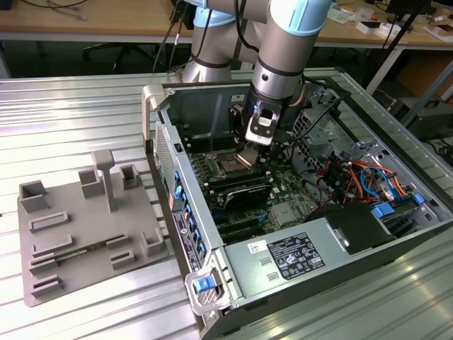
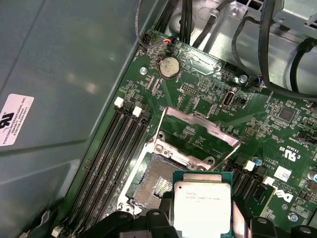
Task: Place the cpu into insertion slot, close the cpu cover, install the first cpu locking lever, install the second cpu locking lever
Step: 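Place the cpu into insertion slot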
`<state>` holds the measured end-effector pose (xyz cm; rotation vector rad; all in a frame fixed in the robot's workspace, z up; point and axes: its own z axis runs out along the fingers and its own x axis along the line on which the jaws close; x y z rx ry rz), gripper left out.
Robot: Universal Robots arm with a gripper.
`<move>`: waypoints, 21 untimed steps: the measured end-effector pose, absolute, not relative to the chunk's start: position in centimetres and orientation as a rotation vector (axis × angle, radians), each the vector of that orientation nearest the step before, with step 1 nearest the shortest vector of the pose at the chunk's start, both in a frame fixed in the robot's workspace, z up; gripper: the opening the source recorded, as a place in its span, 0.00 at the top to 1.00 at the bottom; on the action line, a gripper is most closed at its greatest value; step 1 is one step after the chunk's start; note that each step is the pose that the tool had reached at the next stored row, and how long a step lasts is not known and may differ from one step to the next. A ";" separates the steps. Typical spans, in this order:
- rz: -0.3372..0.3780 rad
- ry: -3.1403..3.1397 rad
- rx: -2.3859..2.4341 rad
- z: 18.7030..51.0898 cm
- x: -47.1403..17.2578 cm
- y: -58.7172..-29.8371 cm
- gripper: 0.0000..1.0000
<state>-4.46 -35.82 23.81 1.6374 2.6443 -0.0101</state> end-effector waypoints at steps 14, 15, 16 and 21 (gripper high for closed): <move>-0.011 2.628 1.664 23.6 -4.5 -35.8 0.45; -0.011 2.627 1.665 23.6 -4.5 -35.8 0.45; -0.011 2.627 1.666 23.6 -4.5 -35.8 0.45; -0.011 2.622 1.672 23.6 -4.5 -35.8 0.45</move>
